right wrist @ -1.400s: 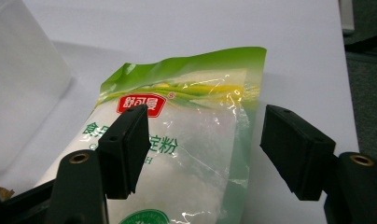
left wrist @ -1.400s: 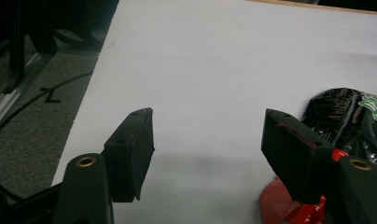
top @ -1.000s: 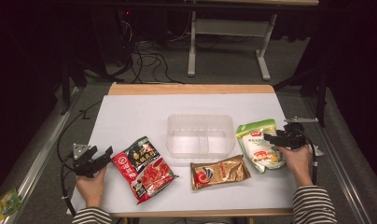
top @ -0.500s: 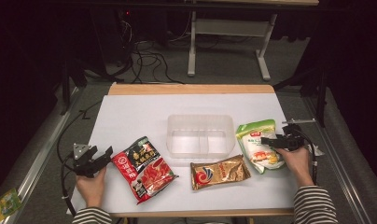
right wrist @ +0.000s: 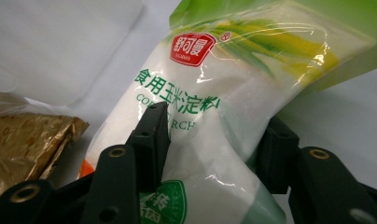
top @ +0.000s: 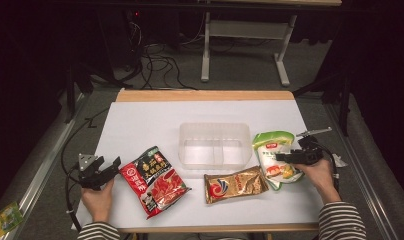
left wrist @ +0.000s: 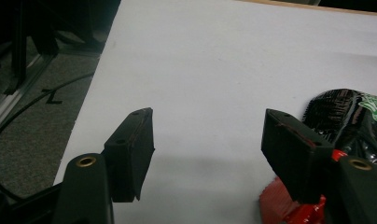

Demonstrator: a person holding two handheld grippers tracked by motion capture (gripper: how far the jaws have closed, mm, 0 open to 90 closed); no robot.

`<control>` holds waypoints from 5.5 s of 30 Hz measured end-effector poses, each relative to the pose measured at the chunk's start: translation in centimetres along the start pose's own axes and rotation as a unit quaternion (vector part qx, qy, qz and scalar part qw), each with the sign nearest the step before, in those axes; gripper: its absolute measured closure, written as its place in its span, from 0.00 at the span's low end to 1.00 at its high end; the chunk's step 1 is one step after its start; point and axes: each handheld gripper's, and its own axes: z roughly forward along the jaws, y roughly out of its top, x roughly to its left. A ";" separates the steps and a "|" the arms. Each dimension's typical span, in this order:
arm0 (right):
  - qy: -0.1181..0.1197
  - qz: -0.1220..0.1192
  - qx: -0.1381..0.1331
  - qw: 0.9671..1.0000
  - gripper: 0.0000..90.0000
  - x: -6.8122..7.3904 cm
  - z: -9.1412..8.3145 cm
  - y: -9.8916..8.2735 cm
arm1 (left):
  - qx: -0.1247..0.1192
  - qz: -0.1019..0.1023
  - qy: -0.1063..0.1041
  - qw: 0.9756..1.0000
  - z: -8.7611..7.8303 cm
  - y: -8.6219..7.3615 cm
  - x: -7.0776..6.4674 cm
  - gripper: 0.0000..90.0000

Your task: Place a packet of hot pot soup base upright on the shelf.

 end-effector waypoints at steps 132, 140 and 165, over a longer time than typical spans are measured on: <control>-0.054 -0.109 -0.183 0.976 0.89 13.8 0.5 9.4 | -0.004 0.003 -0.003 1.000 -0.1 0.0 0.0 0.39; -0.071 -0.117 -0.180 0.974 0.87 14.0 1.5 9.8 | -0.006 0.001 -0.004 1.000 -0.1 -0.1 0.0 0.39; -0.059 -0.139 -0.128 0.980 0.76 14.3 2.6 8.6 | -0.004 0.001 -0.005 1.000 -0.1 0.0 0.0 0.39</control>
